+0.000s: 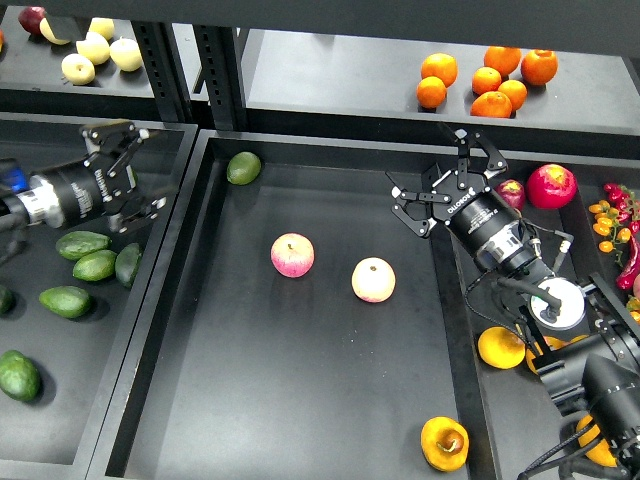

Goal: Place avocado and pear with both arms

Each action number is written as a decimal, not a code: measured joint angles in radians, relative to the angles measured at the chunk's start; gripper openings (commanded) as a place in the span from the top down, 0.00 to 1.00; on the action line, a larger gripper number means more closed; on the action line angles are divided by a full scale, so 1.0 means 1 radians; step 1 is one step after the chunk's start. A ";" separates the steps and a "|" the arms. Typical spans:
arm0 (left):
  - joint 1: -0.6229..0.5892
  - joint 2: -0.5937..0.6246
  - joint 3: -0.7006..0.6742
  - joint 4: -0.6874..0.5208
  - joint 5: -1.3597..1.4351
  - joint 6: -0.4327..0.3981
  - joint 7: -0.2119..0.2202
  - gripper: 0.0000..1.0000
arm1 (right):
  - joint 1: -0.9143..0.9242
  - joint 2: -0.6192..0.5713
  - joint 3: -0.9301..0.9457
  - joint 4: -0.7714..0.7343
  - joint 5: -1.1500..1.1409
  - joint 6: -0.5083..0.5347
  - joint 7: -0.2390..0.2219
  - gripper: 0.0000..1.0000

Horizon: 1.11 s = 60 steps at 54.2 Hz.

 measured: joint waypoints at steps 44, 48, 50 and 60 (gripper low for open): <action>0.058 -0.386 -0.278 -0.063 -0.149 0.000 -0.137 0.01 | 0.002 0.000 0.014 0.001 -0.002 0.000 -0.011 0.01; 0.088 -0.386 -0.271 -0.069 -0.158 0.000 -0.163 0.01 | 0.002 0.000 0.014 0.001 -0.003 0.000 -0.018 0.01; 0.097 -0.386 -0.268 -0.072 -0.173 0.000 -0.174 0.01 | 0.002 0.000 0.014 0.001 -0.003 0.000 -0.020 0.01; 0.127 -0.386 -0.256 -0.075 -0.269 0.000 -0.205 0.00 | 0.002 0.000 0.014 -0.001 -0.004 0.000 -0.024 0.01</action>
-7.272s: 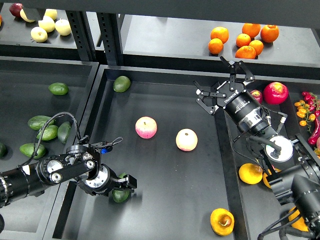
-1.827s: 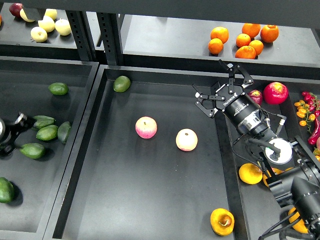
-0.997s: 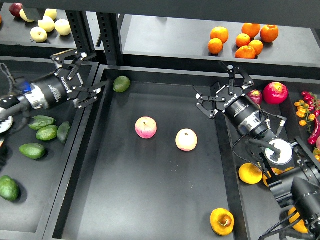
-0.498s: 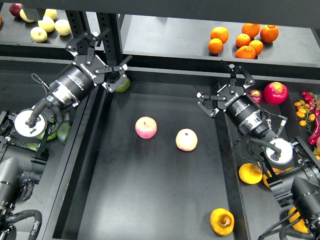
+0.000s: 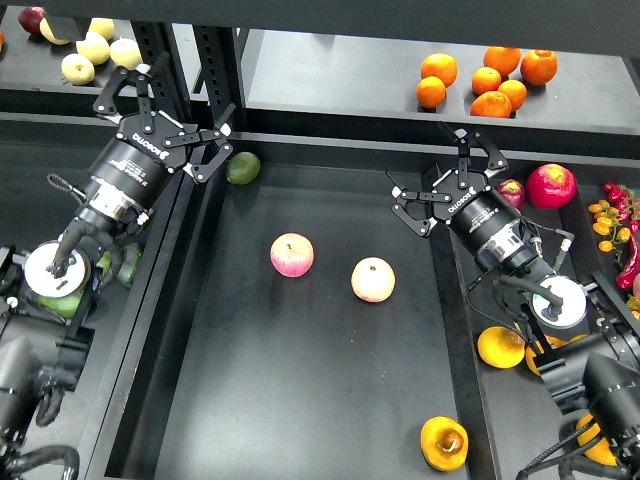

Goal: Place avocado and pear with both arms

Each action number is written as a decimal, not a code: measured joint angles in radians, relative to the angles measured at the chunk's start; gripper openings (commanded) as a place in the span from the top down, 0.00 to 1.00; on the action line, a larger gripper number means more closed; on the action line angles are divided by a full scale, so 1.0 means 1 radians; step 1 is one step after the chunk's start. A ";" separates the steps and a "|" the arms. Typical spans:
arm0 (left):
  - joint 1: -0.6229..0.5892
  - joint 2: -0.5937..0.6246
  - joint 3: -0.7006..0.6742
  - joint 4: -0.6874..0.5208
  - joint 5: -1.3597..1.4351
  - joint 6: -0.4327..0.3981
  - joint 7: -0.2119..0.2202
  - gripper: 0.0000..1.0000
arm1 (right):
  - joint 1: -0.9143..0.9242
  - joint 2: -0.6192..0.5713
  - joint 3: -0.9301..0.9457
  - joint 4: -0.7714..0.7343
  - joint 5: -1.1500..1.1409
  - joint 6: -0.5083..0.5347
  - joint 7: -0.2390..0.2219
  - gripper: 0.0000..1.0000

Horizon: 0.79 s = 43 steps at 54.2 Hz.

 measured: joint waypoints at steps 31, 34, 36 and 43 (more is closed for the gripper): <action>0.044 0.000 0.052 0.000 -0.048 0.000 -0.040 0.00 | 0.040 0.000 -0.026 0.030 -0.041 0.000 -0.147 0.01; 0.045 0.000 0.052 0.000 -0.048 0.000 -0.040 0.00 | 0.064 -0.011 -0.046 0.046 -0.040 0.000 -0.170 0.01; 0.045 0.000 0.052 0.001 -0.048 0.000 -0.040 0.00 | 0.072 -0.034 -0.062 0.059 -0.037 0.000 -0.185 0.01; 0.046 0.000 0.058 0.002 -0.048 0.000 -0.039 0.00 | 0.084 -0.173 -0.128 0.143 -0.026 0.000 -0.227 0.01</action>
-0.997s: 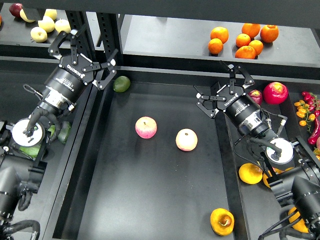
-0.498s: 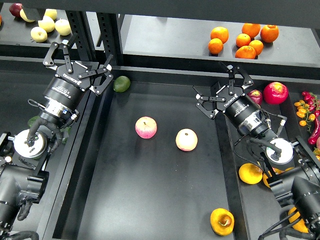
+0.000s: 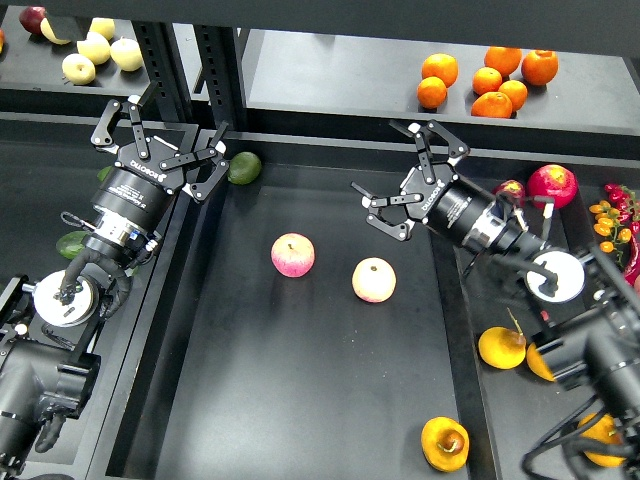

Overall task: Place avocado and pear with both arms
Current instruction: 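Move the right gripper out over the pear bin, then lower the right gripper toward the orange pear nearest the robot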

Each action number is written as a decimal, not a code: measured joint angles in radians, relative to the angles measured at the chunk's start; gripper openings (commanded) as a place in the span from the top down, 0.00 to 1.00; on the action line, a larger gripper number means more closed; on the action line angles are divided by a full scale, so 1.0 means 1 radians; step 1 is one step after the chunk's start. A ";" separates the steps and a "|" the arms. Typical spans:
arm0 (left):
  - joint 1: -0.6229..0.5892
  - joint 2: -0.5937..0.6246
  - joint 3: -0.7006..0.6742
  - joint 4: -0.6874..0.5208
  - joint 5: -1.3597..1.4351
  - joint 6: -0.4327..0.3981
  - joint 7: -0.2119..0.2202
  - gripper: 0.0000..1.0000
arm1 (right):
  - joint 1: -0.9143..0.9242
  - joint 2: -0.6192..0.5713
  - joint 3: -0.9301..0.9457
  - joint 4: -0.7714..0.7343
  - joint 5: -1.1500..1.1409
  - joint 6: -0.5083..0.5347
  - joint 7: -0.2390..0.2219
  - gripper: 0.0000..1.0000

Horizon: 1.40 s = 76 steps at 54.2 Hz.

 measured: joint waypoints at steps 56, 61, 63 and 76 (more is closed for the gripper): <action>0.049 0.000 0.007 -0.031 0.000 0.000 -0.001 0.00 | 0.133 -0.618 -0.473 0.315 0.012 0.000 -0.065 0.01; 0.052 0.000 0.007 -0.033 0.000 0.000 -0.001 0.00 | 0.133 -0.638 -0.526 0.323 0.012 0.000 -0.065 0.01; 0.053 0.000 0.007 -0.033 0.000 0.000 -0.001 0.00 | 0.133 -0.643 -0.543 0.325 0.012 0.000 -0.065 0.01; 0.057 0.000 0.007 -0.033 0.000 0.000 -0.001 0.00 | 0.133 -0.659 -0.665 0.346 0.010 0.000 -0.065 0.01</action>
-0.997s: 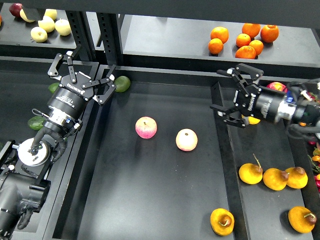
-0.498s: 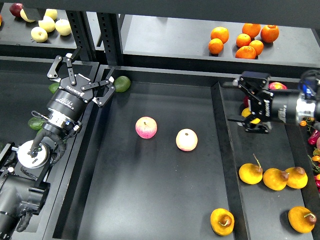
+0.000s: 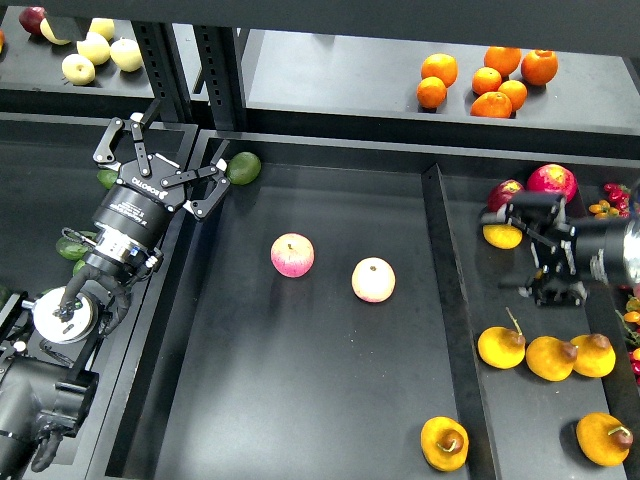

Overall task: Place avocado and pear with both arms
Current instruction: 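Lower the right gripper toward the orange pear nearest the robot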

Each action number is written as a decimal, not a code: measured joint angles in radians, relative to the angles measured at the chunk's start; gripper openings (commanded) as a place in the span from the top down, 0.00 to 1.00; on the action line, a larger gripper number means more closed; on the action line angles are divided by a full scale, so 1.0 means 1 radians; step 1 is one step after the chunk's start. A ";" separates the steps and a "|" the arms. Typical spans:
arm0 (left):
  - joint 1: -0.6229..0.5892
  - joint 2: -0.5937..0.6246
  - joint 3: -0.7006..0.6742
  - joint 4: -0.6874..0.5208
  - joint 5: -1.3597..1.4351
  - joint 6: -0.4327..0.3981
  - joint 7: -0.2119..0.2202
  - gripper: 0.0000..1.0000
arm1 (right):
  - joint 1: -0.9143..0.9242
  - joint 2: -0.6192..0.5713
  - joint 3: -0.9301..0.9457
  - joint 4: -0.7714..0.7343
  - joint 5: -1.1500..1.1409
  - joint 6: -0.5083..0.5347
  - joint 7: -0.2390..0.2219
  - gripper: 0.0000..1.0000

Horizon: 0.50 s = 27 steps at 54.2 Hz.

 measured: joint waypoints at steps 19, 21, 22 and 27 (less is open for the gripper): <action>0.005 0.000 0.000 0.000 0.000 0.000 -0.001 0.00 | -0.005 0.006 -0.191 -0.001 -0.048 0.000 0.000 0.01; 0.006 0.000 0.000 0.000 0.000 0.000 -0.001 0.00 | -0.008 0.007 -0.200 -0.002 -0.059 0.000 0.000 0.01; 0.006 0.000 0.000 -0.001 0.000 0.000 -0.001 0.00 | -0.011 0.009 -0.204 -0.002 -0.066 0.000 0.000 0.01; 0.007 0.000 0.000 0.000 0.000 0.000 -0.001 0.00 | -0.024 0.014 -0.217 -0.004 -0.097 0.000 0.000 0.01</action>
